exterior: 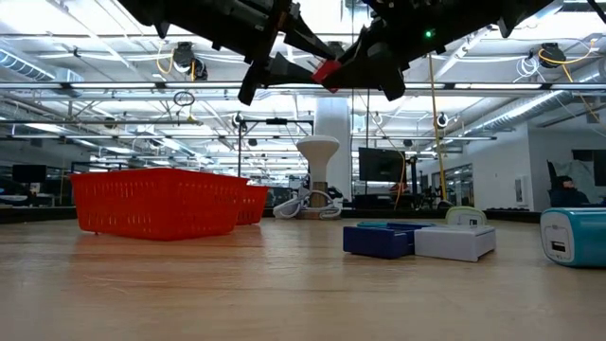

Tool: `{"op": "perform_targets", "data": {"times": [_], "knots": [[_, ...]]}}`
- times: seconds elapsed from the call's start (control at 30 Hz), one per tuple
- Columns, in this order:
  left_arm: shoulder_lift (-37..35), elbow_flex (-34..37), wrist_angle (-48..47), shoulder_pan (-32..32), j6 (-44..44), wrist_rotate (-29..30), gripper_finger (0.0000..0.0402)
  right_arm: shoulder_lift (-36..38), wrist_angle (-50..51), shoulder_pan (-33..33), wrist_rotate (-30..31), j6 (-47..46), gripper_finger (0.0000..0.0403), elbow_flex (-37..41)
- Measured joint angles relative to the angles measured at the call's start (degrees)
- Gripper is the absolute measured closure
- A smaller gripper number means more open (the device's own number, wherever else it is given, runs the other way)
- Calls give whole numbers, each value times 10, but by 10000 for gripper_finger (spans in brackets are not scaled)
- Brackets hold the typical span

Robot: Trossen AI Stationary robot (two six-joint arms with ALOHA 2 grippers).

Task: Pick & Place Office items
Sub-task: Put the pink charger adapter into the top red basket

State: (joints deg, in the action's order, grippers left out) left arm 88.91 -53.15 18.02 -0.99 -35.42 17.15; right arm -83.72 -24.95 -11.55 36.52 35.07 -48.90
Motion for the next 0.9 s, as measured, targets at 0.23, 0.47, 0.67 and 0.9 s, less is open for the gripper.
{"op": "perform_targets", "data": {"times": [0.23,0.47,0.67,0.9], "knots": [[-41,3,-53,22,48,49,248,2,-8,-6,-18,-60,175,-2],[-129,3,-224,46,57,56,248,3,-6,-7,-11,-101,157,-1],[-181,2,-420,56,14,46,248,17,0,-1,-9,-117,168,-1],[-171,2,-565,80,-46,24,248,18,2,22,-48,-136,177,-1]]}}
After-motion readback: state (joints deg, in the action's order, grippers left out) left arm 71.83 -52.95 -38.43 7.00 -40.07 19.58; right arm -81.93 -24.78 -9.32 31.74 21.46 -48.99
